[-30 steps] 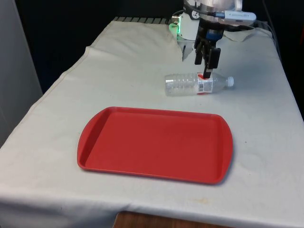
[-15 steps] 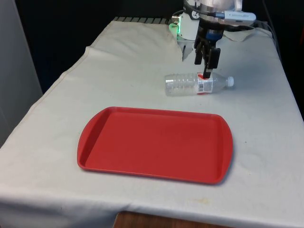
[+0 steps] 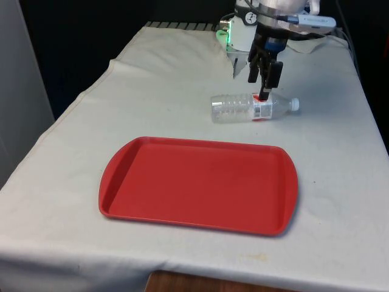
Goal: Place the bottle upright on the tray.
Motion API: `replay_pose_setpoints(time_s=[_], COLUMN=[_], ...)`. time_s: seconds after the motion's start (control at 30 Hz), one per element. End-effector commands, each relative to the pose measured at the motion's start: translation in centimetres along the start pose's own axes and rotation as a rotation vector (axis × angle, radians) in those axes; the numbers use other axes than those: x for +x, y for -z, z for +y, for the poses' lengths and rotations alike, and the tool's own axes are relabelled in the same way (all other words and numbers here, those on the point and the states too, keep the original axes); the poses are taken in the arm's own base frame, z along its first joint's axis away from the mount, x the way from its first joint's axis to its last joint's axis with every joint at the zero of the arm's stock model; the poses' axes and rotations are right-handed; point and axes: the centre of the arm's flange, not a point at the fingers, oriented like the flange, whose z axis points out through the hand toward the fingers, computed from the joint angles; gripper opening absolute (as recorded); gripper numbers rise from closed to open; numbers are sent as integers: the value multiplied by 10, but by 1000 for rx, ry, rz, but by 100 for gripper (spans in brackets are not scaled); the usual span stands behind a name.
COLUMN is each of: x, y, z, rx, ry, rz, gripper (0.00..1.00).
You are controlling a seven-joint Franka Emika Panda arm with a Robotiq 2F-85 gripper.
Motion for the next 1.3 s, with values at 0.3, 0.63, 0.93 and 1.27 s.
replay_pose_setpoints(time_s=[0.3, 0.63, 0.93, 1.27], x=[-3, 1, 11, 30], y=[3, 2, 1, 3], z=[2, 2, 2, 3], rx=[-7, -6, -7, -13], ry=[2, 3, 6, 5], rz=[-75, -134, -182, -235], gripper=[100, 100, 100, 100])
